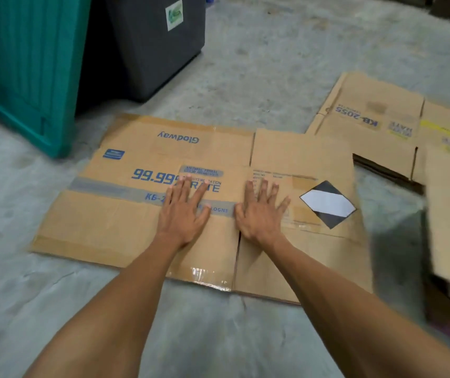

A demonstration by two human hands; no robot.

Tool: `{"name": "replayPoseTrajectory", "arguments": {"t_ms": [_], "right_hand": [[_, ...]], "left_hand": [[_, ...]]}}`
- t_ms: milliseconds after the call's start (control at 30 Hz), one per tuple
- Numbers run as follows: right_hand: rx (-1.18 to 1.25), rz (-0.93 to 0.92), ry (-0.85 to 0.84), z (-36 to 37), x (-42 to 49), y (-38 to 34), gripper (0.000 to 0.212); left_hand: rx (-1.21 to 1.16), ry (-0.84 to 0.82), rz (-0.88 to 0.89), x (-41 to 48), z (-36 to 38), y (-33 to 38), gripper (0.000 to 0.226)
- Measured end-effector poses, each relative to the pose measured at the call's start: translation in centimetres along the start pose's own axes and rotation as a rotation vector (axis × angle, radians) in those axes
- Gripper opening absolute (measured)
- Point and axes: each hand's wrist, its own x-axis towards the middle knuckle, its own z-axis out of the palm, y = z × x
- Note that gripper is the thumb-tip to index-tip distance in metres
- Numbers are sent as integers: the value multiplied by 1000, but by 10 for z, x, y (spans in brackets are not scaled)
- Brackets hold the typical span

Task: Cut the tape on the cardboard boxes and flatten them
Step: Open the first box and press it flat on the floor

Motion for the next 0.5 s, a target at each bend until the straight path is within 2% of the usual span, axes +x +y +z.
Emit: {"name": "replayPoseTrajectory", "arguments": {"t_ms": [133,267,500], "right_hand": [[-55,-9,107,45,6,8,70],[-94,-20,194,51,13,8,71],[-72,-21,120,60,14,7,72]], "left_hand": [[8,60,-6,-2,30,-4,65],[15,78,0,5,34,-7,65],[-9,59,-23,5,44,-9,66]]}}
